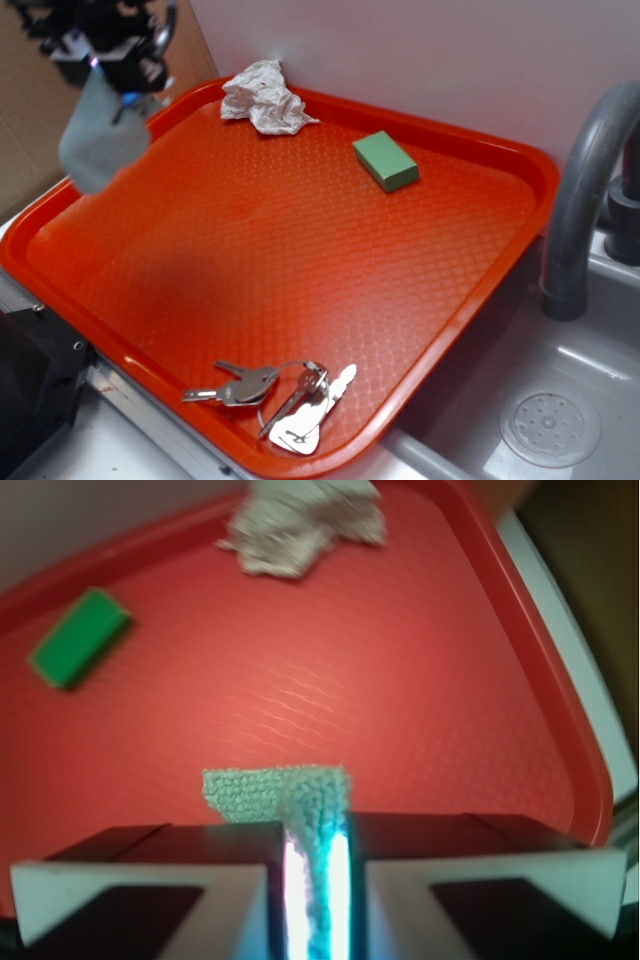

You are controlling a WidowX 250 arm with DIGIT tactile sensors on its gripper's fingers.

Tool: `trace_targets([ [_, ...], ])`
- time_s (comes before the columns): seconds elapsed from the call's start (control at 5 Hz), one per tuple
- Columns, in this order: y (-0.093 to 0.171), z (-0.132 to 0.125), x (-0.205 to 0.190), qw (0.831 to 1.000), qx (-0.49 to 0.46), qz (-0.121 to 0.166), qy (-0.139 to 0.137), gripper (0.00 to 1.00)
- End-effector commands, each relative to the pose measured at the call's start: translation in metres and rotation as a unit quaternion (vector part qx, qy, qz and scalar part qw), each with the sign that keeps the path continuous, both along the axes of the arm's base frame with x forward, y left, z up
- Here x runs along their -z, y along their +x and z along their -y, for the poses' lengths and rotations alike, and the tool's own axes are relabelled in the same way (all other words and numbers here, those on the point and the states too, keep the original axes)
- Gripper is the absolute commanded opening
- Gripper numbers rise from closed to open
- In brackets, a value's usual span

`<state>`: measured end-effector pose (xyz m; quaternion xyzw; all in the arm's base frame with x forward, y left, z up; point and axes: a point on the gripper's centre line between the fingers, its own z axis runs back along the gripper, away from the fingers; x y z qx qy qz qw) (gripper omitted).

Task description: Grab the blue cloth.

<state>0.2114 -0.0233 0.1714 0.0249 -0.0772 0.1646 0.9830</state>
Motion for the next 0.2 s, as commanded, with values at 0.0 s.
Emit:
trace_targets([
  [0.0, 0.0023, 0.0039, -0.0254, 0.998, 0.014, 0.051, 0.025, 0.0],
])
